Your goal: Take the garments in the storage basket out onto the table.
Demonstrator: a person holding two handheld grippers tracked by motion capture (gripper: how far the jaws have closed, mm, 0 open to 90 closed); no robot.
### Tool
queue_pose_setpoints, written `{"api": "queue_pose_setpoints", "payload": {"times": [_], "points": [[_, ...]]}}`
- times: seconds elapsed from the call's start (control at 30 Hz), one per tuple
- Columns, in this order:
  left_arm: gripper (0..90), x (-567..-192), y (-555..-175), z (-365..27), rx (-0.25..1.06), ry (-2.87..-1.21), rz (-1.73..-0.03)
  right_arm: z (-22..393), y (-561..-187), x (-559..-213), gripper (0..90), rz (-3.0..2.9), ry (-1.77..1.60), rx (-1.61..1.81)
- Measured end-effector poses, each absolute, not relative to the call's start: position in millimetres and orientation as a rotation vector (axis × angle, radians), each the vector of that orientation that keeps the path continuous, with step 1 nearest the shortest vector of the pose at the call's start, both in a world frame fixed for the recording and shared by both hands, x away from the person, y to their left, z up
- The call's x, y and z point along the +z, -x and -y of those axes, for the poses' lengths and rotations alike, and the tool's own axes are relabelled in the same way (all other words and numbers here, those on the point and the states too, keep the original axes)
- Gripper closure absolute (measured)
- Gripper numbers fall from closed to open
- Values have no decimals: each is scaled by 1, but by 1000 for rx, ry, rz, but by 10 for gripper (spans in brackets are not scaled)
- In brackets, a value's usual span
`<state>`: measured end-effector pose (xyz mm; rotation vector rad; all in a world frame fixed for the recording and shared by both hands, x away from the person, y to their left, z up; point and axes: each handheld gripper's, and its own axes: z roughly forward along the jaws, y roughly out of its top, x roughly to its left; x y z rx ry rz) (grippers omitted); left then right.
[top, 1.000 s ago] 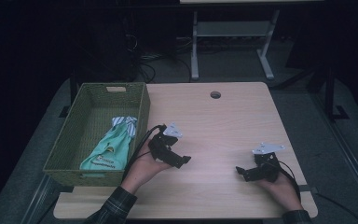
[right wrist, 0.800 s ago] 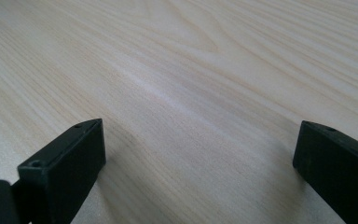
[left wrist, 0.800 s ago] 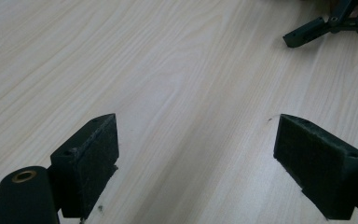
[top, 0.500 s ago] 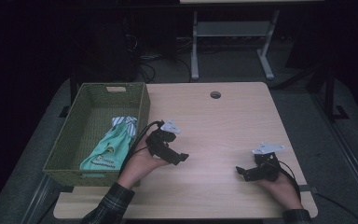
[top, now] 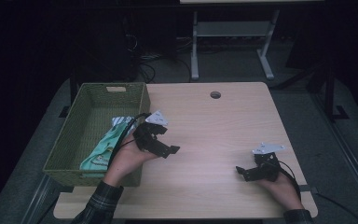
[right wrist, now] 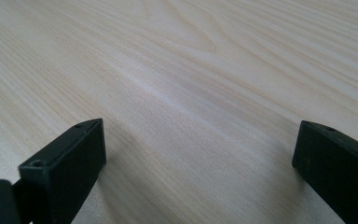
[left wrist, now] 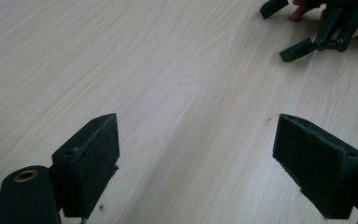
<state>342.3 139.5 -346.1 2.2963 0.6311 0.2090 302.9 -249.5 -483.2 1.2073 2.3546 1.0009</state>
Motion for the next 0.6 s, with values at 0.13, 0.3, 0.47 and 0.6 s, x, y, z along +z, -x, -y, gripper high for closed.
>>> {"api": "queue_pose_setpoints", "payload": {"times": [0.13, 0.3, 0.47, 0.6], "points": [[141, -343, -342, -145, 210, -2291, -646, 250, -303, -483, 23, -2354, -1207, 1001], [141, -339, -343, -157, 222, -2274, -669, 249, -303, -483, 23, -2354, -1208, 1001], [141, -337, -343, -163, 223, -2273, -680, 249, -303, -483, 23, -2354, -1208, 1001], [147, -335, -344, -173, 243, -2275, -698, 250, -303, -483, 23, -2354, -1207, 1001]]}}
